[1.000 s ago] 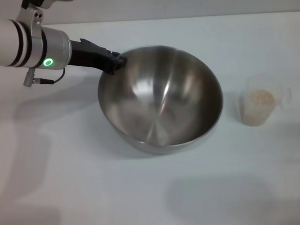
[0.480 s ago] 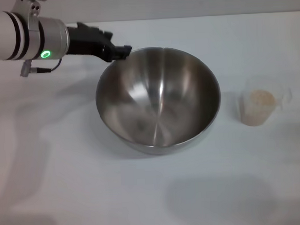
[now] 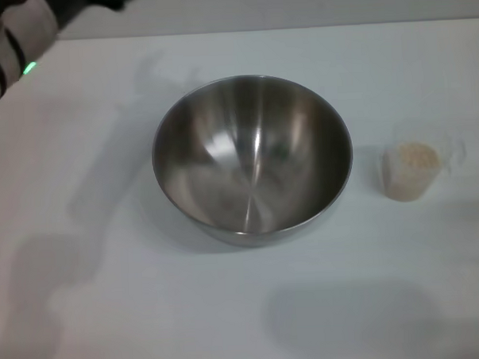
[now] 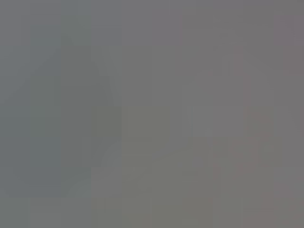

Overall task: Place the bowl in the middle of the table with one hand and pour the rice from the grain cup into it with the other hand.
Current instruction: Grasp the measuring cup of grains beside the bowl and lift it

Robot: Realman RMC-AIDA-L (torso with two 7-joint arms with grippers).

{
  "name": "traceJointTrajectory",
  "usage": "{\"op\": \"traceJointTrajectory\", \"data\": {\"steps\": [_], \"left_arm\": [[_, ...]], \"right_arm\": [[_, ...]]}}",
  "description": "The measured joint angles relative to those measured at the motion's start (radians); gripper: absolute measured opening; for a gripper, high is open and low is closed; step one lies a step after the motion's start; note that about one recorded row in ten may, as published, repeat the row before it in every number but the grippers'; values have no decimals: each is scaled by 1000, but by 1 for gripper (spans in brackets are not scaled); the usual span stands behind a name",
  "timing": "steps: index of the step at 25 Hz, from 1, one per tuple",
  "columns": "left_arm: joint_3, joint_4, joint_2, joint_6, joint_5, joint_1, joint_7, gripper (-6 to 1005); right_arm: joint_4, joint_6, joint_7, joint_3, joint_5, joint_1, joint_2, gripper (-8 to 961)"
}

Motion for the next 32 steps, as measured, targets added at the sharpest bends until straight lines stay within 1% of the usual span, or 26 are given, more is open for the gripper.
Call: {"op": "traceJointTrajectory", "data": {"steps": [1, 2, 3, 4, 6, 7, 9, 10, 11, 12, 13, 14, 15, 16, 17, 18, 24, 25, 26, 27, 28, 32], "left_arm": [[30, 1, 1, 94, 6, 26, 1, 791], [71, 7, 1, 216, 18, 57, 1, 813], [117, 29, 1, 362, 41, 85, 1, 813], [148, 54, 1, 456, 62, 99, 0, 813], [220, 130, -1, 693, 104, 126, -5, 813], [289, 229, -1, 935, 124, 135, -31, 813], [339, 334, 1, 1114, 134, 134, -108, 813], [353, 376, 2, 1171, 144, 132, -151, 813], [353, 376, 2, 1171, 144, 132, -151, 813], [362, 474, 2, 1241, 183, 123, -268, 813], [362, 474, 2, 1241, 183, 123, -268, 813], [357, 609, -1, 1296, 213, 102, -401, 813], [357, 609, -1, 1296, 213, 102, -401, 813], [356, 662, -2, 1314, 214, 90, -451, 813], [353, 748, -3, 1338, 210, 67, -525, 813], [350, 791, -4, 1347, 208, 56, -566, 813], [307, 932, -4, 1354, 206, 17, -771, 813], [303, 957, -4, 1356, 206, 8, -784, 813], [303, 957, -4, 1356, 206, 8, -784, 813], [299, 995, -5, 1361, 207, -6, -797, 813], [299, 1006, -5, 1363, 207, -10, -800, 813], [300, 1016, -5, 1365, 208, -9, -803, 813]], "right_arm": [[-6, 0, 0, -2, -1, -2, 0, 840], [-14, 0, 0, -8, -2, -4, 0, 840], [-22, 2, 0, -16, -2, -8, 1, 839], [-29, 4, 0, -33, -2, -14, 1, 839], [-34, 10, 0, -62, -2, -27, 2, 839], [-36, 29, 0, -92, -2, -40, 2, 839], [-40, 61, -1, -117, -3, -48, 2, 839], [-42, 82, -1, -127, -3, -51, 2, 839], [-42, 82, -1, -127, -3, -51, 2, 839], [-44, 119, -2, -148, -3, -52, 2, 839], [-44, 119, -2, -148, -3, -52, 2, 839], [-44, 138, -2, -160, -3, -51, 2, 839], [-43, 156, -2, -174, -3, -50, 2, 840], [-42, 170, -2, -185, -3, -47, 2, 840], [-40, 203, -3, -204, -3, -40, 2, 840], [-40, 215, -3, -210, -3, -36, 1, 840], [-37, 256, -4, -264, -3, -19, 1, 837], [-37, 273, -4, -280, -3, -11, 1, 836], [-37, 273, -4, -280, -3, -11, 1, 836], [-36, 289, -4, -292, -3, -2, 1, 835], [-34, 299, -4, -298, -3, 5, 1, 835], [-24, 332, -4, -312, -3, 20, 1, 833]]}}
